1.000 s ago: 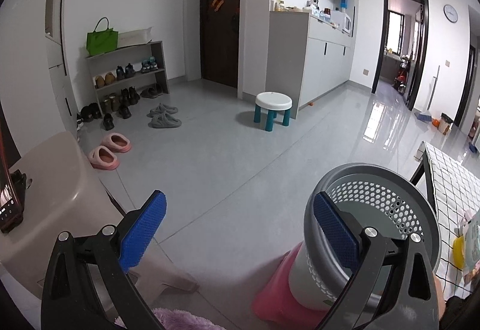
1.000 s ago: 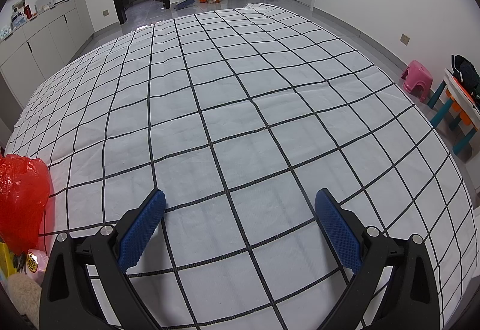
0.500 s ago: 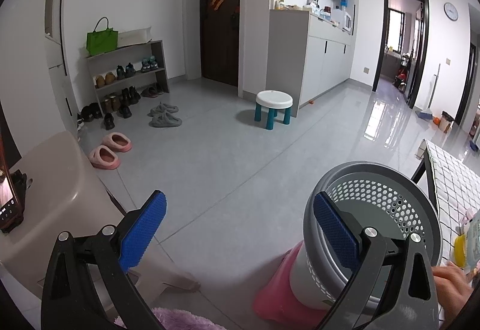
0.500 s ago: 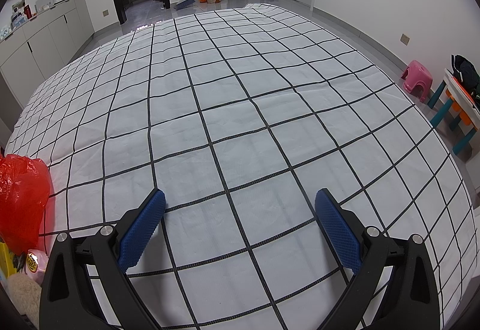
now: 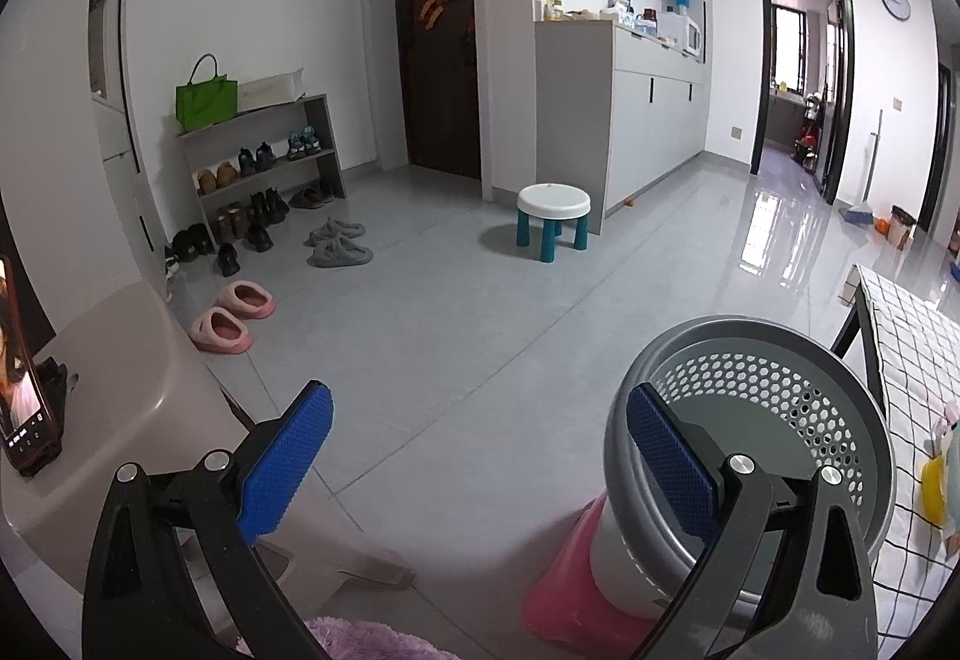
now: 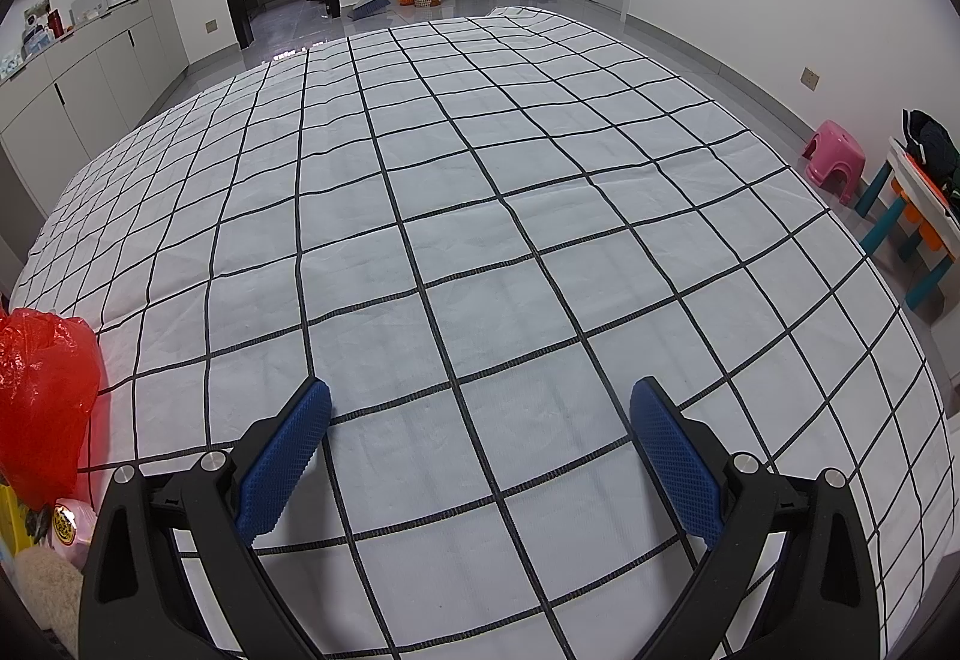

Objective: Collect trash

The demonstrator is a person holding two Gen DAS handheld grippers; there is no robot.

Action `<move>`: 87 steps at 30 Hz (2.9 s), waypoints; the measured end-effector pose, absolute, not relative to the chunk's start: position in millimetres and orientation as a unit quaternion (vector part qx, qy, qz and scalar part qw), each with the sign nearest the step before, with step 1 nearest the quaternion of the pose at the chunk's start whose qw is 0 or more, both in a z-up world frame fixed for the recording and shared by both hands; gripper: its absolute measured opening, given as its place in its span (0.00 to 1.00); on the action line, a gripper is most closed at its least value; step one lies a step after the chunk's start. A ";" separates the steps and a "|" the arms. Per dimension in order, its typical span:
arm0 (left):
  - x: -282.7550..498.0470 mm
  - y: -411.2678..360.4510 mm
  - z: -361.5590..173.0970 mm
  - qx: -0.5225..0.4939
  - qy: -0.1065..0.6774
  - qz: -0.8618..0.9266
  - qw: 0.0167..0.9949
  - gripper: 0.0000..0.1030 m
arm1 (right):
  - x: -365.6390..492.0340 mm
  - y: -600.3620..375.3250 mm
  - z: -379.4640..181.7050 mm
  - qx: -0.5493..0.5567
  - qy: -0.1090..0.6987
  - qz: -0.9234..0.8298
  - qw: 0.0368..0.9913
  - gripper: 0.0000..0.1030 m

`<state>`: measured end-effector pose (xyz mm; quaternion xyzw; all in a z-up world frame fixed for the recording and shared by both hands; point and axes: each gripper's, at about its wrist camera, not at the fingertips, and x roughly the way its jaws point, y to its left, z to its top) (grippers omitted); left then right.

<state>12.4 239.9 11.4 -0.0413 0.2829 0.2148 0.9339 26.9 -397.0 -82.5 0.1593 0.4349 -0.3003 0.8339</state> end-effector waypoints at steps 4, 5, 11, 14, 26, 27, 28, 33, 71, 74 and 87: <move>14.7 231.5 13.2 -0.038 0.282 0.211 0.935 0.94 | 26.3 -396.7 -82.4 0.159 0.435 -0.300 0.834 0.92; 15.6 229.3 13.5 -0.037 0.282 0.210 0.936 0.94 | 26.8 -397.0 -82.5 0.159 0.435 -0.300 0.834 0.92; 21.1 213.5 13.4 -0.029 0.286 0.197 0.937 0.94 | 26.5 -396.7 -82.4 0.159 0.435 -0.301 0.834 0.92; 22.2 207.3 10.6 -0.029 0.291 0.188 0.938 0.94 | 26.6 -396.8 -82.4 0.159 0.435 -0.301 0.834 0.92; 33.9 197.9 1.1 -0.021 0.319 0.163 0.933 0.94 | 26.7 -397.0 -82.4 0.159 0.435 -0.301 0.833 0.92; 33.6 196.7 0.7 -0.018 0.319 0.163 0.933 0.94 | 26.7 -396.8 -82.4 0.159 0.435 -0.300 0.834 0.92; 32.6 196.4 1.2 -0.015 0.318 0.165 0.934 0.94 | 25.5 -395.5 -82.1 0.157 0.437 -0.297 0.835 0.92; 31.1 193.8 3.2 -0.007 0.311 0.163 0.936 0.94 | 22.7 -396.4 -78.1 0.148 0.439 -0.293 0.836 0.92; 19.3 47.0 14.2 0.001 0.373 0.018 0.928 0.94 | -44.9 -162.4 12.4 0.109 0.354 -0.062 0.927 0.92; 15.6 45.5 8.1 -0.002 0.385 0.012 0.923 0.94 | -46.3 -163.4 5.0 0.109 0.367 -0.070 0.921 0.92; 10.6 17.8 4.6 0.034 0.388 -0.007 0.921 0.94 | -50.7 -165.0 -9.0 0.105 0.391 -0.075 0.911 0.92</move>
